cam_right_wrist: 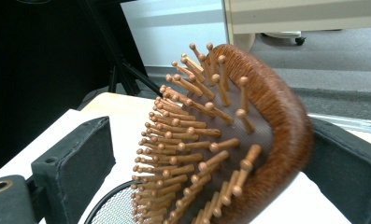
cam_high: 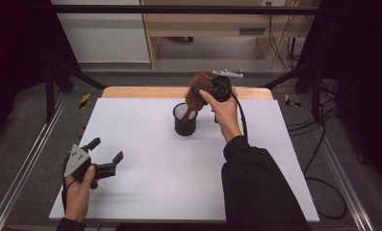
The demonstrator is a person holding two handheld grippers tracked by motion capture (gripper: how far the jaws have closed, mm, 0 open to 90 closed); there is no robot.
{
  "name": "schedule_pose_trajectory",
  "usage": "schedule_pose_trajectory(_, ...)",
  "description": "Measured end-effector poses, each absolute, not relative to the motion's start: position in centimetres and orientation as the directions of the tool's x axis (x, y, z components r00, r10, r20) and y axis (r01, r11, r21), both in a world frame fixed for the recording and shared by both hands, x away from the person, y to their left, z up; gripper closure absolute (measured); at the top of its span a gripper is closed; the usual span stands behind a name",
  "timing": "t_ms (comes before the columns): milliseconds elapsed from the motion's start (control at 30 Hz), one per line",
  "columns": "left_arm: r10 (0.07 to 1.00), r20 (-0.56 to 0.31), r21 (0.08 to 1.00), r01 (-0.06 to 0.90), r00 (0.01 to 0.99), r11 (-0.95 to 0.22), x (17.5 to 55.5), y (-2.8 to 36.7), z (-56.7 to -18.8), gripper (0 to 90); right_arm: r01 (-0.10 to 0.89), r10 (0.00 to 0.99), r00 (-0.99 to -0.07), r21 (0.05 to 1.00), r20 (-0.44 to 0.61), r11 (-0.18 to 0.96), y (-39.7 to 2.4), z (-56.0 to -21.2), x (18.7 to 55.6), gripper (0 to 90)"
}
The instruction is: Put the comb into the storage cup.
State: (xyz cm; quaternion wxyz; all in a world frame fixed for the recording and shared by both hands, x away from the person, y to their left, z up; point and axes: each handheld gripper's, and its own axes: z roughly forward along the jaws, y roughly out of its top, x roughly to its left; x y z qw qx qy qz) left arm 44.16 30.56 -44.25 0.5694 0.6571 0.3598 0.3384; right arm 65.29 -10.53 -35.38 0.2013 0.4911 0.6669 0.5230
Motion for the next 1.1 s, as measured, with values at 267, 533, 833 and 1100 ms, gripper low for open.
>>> schedule_pose_trajectory(267,0.860,0.034,0.992,0.087,0.510,-0.091,44.2,30.6,-44.2,1.3,0.423,0.866,-0.444,0.906,0.228,-0.022,-10.9,-34.5,64.4,5.0)
schedule_pose_trajectory(533,0.862,0.031,0.992,0.087,0.505,-0.086,44.2,30.7,-44.2,1.2,0.429,0.871,-0.429,0.903,0.239,-0.037,-11.1,-34.0,64.0,4.4)
schedule_pose_trajectory(833,0.863,0.029,0.992,0.091,0.505,-0.087,44.2,30.7,-44.2,1.2,0.407,0.877,-0.432,0.913,0.209,-0.017,-11.7,-33.1,63.2,7.2)
schedule_pose_trajectory(1100,0.863,0.030,0.992,0.092,0.504,-0.089,44.1,30.7,-44.2,1.2,0.372,0.865,-0.458,0.928,0.206,-0.024,-12.7,-32.3,62.2,8.0)
